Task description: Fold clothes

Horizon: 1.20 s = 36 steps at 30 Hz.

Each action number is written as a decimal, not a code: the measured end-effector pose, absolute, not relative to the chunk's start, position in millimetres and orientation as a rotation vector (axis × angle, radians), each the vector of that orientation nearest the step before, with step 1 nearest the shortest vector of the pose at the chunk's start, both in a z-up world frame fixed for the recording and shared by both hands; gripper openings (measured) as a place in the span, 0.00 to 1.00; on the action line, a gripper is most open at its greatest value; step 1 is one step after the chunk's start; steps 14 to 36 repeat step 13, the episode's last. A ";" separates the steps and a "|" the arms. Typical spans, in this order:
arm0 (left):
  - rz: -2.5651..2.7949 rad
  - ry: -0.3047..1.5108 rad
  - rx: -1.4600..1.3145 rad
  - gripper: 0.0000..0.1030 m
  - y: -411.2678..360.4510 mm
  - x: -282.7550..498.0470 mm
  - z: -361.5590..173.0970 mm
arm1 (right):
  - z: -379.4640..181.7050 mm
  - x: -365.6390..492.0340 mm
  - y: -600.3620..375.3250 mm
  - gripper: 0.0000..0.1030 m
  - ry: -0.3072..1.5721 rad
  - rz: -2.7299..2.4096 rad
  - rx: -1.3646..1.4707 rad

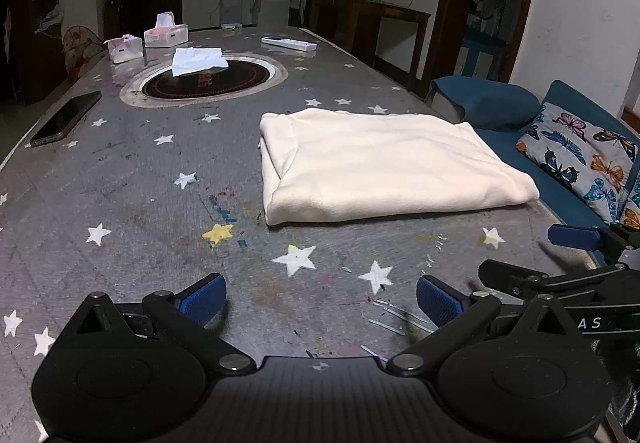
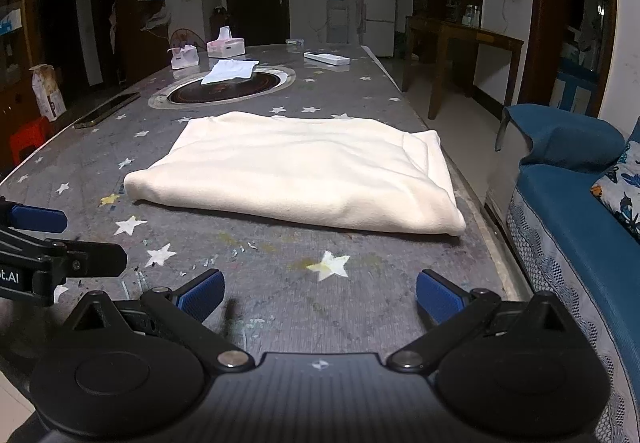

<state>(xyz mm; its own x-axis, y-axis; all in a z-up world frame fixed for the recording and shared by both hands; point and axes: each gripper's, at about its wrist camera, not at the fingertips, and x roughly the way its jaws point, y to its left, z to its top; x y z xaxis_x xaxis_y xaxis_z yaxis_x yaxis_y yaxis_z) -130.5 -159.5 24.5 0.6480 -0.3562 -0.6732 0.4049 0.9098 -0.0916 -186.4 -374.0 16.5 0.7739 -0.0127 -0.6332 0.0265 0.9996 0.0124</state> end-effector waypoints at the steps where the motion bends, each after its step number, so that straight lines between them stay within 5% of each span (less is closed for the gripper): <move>1: -0.433 0.748 0.070 1.00 -159.6 -131.8 25.1 | 16.9 -187.4 -373.7 1.00 0.684 -0.022 0.022; 36: -0.439 0.731 0.068 1.00 -159.6 -139.2 30.3 | 21.9 -194.8 -370.6 1.00 0.667 -0.028 0.030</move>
